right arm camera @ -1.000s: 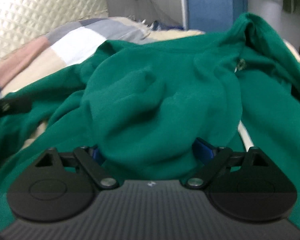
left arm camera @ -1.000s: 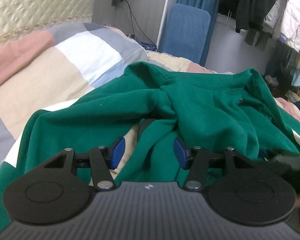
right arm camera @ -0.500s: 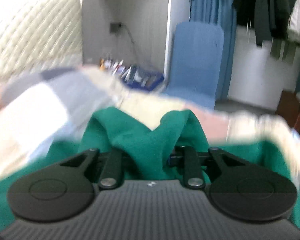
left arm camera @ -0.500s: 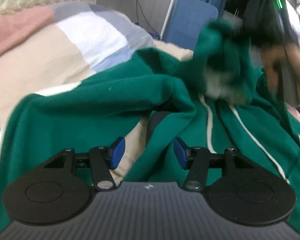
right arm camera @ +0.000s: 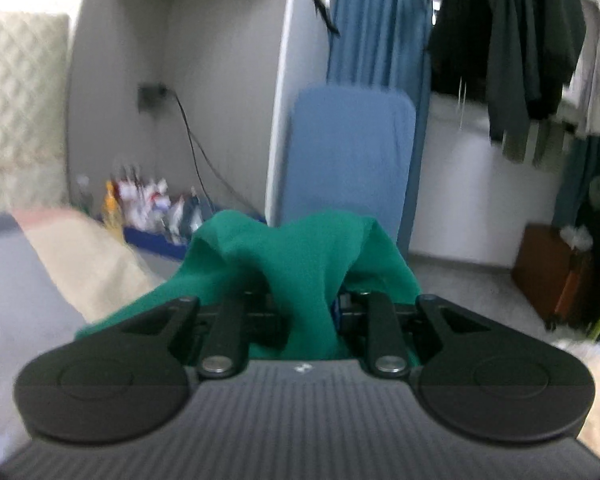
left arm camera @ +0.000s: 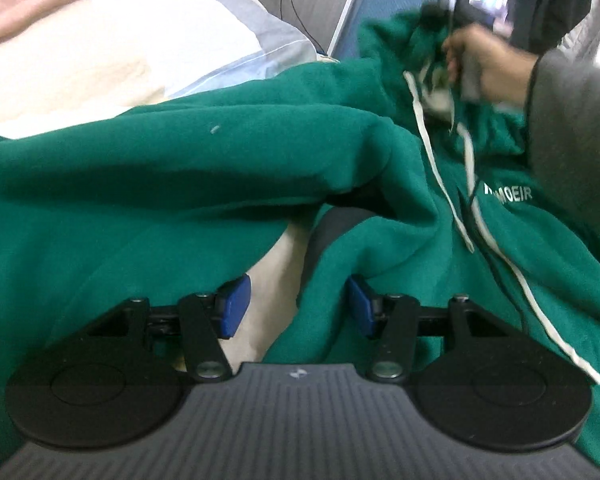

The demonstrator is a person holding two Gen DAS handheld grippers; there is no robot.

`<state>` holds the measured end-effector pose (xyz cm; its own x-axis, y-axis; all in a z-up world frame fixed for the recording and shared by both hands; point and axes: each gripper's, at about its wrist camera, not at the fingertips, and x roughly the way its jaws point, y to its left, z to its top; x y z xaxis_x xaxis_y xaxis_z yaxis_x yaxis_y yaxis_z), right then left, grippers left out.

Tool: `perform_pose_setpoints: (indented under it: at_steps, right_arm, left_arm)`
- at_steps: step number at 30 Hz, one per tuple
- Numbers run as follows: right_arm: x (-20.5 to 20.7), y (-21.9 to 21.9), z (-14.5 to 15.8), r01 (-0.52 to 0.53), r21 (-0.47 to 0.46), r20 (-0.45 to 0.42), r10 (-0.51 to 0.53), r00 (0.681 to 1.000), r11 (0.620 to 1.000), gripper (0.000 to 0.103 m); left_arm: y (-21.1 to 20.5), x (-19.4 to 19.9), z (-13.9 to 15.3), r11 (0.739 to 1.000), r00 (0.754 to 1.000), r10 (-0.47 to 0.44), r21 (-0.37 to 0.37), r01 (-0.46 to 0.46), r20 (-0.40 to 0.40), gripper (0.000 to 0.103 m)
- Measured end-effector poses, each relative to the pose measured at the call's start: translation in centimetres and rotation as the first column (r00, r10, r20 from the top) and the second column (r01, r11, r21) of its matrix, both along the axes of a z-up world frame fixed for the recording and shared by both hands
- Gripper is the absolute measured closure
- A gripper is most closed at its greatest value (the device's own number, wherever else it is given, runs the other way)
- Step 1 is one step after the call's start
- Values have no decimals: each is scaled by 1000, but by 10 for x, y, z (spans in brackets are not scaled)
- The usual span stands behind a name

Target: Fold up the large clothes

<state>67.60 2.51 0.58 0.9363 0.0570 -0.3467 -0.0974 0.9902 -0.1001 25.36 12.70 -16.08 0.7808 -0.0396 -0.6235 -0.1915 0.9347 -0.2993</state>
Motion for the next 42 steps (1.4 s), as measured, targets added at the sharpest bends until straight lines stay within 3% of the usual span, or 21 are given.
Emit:
perform_pose_setpoints:
  at_steps: [3, 6, 8, 10, 18, 28, 37, 42]
  right_arm:
    - [20, -10, -43, 7, 18, -88, -5, 996, 1000, 76]
    - [19, -18, -62, 23, 44, -86, -19, 996, 999, 65]
    - [13, -27, -59, 21, 111, -86, -11, 996, 994, 36]
    - [4, -34, -50, 32, 145, -70, -22, 997, 989, 23]
    - [-67, -61, -9, -10, 168, -69, 22, 997, 986, 23]
    - [-235, -119, 37, -63, 186, -129, 88, 988, 981, 23]
    - [-402, -200, 35, 29, 190, -281, 26, 959, 981, 23]
    - [-463, -244, 26, 97, 134, -407, -35, 913, 986, 23]
  left_arm:
    - [3, 6, -4, 1000, 1000, 8, -14, -7, 7, 42]
    - [0, 9, -5, 1000, 1000, 7, 0, -7, 7, 42]
    - [0, 11, -5, 1000, 1000, 8, -1, -8, 8, 42]
    - [0, 15, -6, 1000, 1000, 7, -1, -7, 6, 41]
    - [-6, 6, -1, 1000, 1000, 0, 23, -1, 9, 41]
    - [-16, -23, 23, 1000, 999, -24, -5, 24, 38, 41]
    - [-25, -78, 43, 999, 999, -43, -23, 43, 19, 41]
    - [-34, -107, 43, 998, 998, -57, -19, 56, -37, 41]
